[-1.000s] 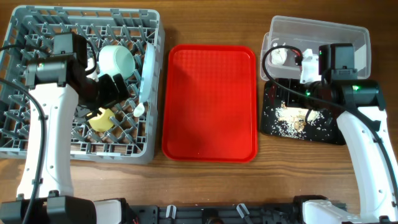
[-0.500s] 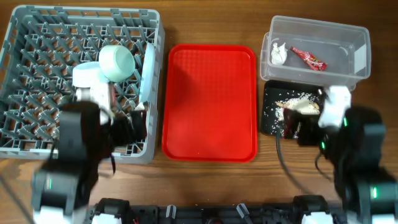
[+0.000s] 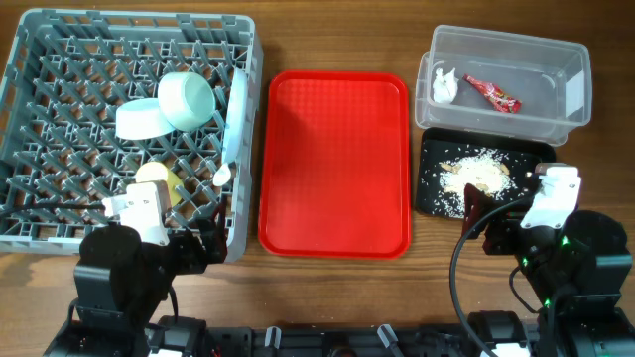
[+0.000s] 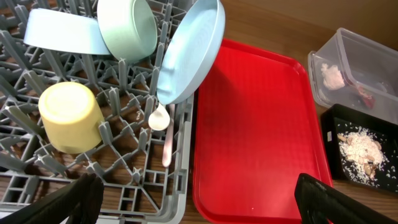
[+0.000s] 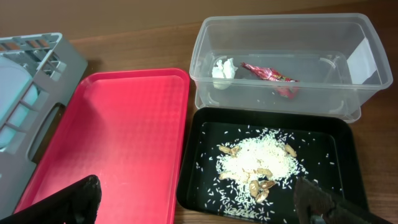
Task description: Sort waste into correct bins and load items into the dishwasher rack
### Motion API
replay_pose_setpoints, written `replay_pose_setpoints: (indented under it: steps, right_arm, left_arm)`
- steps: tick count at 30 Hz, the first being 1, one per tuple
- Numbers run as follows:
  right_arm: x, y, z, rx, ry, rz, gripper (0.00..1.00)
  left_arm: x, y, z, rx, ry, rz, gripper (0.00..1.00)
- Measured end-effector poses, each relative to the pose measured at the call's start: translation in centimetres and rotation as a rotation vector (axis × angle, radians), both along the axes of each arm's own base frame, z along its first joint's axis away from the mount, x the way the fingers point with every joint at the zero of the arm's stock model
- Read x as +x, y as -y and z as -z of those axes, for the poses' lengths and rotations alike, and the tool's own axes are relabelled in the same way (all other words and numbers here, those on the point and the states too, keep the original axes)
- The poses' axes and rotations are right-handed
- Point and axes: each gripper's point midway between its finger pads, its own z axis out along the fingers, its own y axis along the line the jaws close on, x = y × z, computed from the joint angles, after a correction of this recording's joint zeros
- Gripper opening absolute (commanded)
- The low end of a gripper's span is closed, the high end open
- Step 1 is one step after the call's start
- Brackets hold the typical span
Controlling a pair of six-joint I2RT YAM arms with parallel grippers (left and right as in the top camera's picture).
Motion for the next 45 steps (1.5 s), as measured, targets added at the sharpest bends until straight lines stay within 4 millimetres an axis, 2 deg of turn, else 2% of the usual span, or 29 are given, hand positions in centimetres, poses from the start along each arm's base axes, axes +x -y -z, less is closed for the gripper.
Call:
replay_pose_setpoints:
  steps: [15, 21, 24, 28, 30, 39, 45]
  right_arm:
    - [0.0, 0.0, 0.0, 0.000, -0.001, 0.000, 1.00]
    - [-0.7, 0.4, 0.0, -0.014, 0.005, 0.017, 1.00]
    - [-1.4, 0.5, -1.2, -0.024, 0.077, 0.018, 1.00]
    - [-2.0, 0.6, -4.0, -0.034, 0.312, 0.018, 1.00]
    - [-1.9, 0.6, -4.4, -0.033, 0.423, 0.018, 1.00]
    - [0.4, 0.1, -2.2, 0.028, 0.691, 0.012, 1.00]
    - [1.7, 0.0, 0.4, 0.046, 0.693, 0.009, 1.00]
  left_arm:
    - [0.0, 0.0, 0.0, 0.000, 0.000, 0.000, 1.00]
    - [0.0, 0.0, 0.0, 0.000, -0.001, 0.000, 1.00]
    - [0.0, 0.0, 0.0, 0.000, -0.001, 0.000, 1.00]
    - [0.0, 0.0, 0.1, 0.001, -0.003, 0.000, 1.00]
    - [0.0, 0.0, 0.1, 0.001, -0.005, 0.000, 1.00]
    - [0.0, -0.1, 0.2, 0.003, -0.006, -0.003, 1.00]
    - [0.0, -0.1, 0.2, 0.005, -0.005, -0.005, 1.00]
